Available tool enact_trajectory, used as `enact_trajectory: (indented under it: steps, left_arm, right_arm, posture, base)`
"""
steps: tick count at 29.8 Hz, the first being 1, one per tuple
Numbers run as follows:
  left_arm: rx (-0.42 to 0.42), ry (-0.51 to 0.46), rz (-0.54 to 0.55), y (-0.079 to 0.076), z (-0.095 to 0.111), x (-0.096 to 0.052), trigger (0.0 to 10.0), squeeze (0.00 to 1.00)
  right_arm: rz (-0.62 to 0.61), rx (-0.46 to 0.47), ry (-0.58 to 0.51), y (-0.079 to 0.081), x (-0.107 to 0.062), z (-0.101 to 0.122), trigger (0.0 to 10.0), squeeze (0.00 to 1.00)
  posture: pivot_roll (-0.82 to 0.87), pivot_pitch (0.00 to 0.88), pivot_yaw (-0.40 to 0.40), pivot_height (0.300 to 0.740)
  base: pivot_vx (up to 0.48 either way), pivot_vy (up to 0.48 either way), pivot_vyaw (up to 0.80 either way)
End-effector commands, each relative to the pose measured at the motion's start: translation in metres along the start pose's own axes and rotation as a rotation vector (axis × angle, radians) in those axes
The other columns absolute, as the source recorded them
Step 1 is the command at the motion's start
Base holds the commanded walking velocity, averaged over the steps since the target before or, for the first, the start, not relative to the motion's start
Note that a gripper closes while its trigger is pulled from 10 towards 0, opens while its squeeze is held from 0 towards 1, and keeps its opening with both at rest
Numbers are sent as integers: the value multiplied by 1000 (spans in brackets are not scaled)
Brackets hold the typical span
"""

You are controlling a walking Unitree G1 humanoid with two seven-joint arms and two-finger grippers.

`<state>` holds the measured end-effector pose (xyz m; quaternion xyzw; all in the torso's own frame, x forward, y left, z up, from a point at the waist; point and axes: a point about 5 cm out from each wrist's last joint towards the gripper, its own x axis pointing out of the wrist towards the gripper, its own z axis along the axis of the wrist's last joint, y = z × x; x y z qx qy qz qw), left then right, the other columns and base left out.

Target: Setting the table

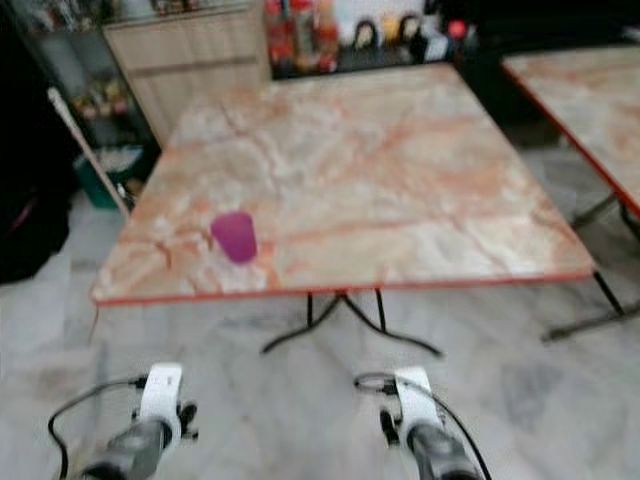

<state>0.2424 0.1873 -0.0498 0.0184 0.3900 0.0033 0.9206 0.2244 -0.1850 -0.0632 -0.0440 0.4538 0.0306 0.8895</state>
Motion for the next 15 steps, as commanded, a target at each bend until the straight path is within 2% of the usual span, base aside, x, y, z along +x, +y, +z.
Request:
enact_trajectory:
  steps: [1, 15]
  left_arm:
    - [6, 5, 31, 12, -1, -1, 10000, 0]
    - [12, 7, 33, 13, -1, -1, 10000, 0]
  right_arm:
    - [21, 5, -6, 9, 1, 3, 10000, 0]
    - [22, -14, 25, 10, 1, 2, 10000, 0]
  posture:
    - [-60, 53, 93, 740]
    - [-58, 53, 99, 740]
  base:
    - [244, 0, 0]
    - [0, 0, 0]
